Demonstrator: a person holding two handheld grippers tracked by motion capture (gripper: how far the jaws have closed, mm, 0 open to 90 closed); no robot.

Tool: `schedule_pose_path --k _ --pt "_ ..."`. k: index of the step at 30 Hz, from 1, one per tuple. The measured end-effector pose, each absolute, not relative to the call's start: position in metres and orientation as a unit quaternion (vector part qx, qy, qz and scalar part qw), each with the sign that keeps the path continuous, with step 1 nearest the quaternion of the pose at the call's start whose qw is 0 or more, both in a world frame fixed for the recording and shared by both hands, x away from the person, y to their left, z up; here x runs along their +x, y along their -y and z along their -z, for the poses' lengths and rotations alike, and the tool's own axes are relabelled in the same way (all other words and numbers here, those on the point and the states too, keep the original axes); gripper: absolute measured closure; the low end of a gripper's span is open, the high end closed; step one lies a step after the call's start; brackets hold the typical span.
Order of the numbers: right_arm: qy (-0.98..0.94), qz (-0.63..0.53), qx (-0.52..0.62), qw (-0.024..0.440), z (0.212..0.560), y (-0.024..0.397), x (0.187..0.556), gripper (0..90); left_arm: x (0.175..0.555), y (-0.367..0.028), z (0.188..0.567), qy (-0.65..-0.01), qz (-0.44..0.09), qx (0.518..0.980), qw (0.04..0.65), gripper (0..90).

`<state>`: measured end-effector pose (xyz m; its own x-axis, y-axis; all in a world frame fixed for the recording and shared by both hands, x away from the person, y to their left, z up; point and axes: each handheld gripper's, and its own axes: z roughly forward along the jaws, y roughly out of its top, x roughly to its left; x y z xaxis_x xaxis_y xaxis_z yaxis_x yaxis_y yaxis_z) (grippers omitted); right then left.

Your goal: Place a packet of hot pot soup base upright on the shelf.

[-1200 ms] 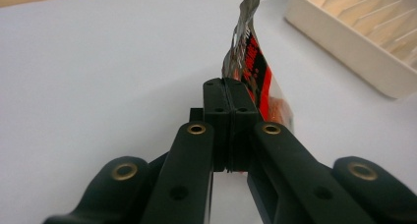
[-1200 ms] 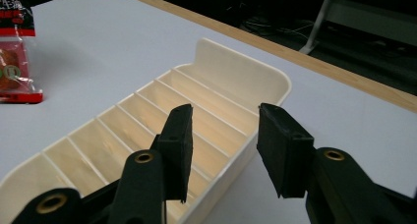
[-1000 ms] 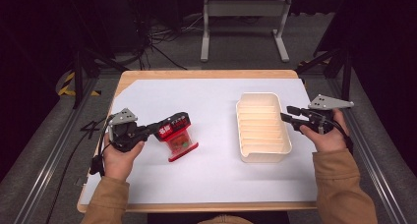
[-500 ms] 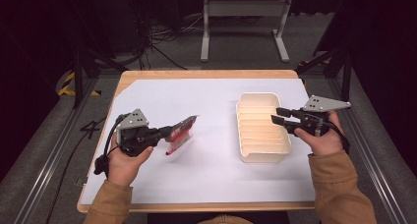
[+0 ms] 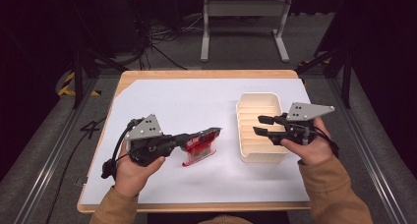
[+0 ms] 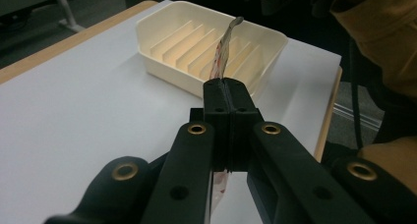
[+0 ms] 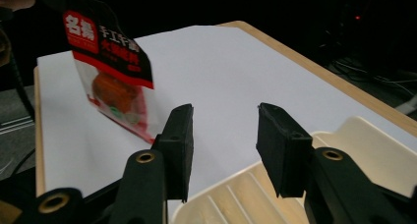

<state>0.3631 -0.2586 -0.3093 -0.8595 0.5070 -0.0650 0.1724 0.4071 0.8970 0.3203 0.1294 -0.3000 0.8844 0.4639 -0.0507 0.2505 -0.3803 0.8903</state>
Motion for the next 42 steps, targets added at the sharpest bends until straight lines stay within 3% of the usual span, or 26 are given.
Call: schedule_pose_path --k 17,21,23,24,28,35,42 --pt "-0.861 -0.490 0.091 0.104 0.312 0.217 0.342 53.3 0.305 -0.098 0.300 -0.173 -0.071 0.839 0.512 90.0" --pt "-0.864 -0.486 0.086 0.101 0.314 0.214 0.341 57.4 0.303 -0.095 0.300 -0.165 -0.069 0.838 0.515 90.0" --pt "-0.867 -0.482 0.077 0.103 0.314 0.212 0.340 66.5 0.302 -0.094 0.300 -0.160 -0.068 0.839 0.516 90.0" --pt "-0.867 -0.483 0.066 0.104 0.313 0.212 0.339 79.6 0.302 -0.093 0.300 -0.158 -0.068 0.839 0.516 89.9" --pt "-0.865 -0.488 0.055 0.104 0.310 0.213 0.337 88.9 0.301 -0.094 0.300 -0.159 -0.069 0.834 0.523 89.7" --pt "-0.858 -0.497 0.058 0.113 0.306 0.214 0.335 89.9 0.301 -0.095 0.299 -0.157 -0.078 0.831 0.527 88.0" --pt "-0.849 -0.508 0.048 0.139 0.299 0.216 0.330 90.0 0.303 -0.098 0.300 -0.172 -0.086 0.823 0.535 69.8"
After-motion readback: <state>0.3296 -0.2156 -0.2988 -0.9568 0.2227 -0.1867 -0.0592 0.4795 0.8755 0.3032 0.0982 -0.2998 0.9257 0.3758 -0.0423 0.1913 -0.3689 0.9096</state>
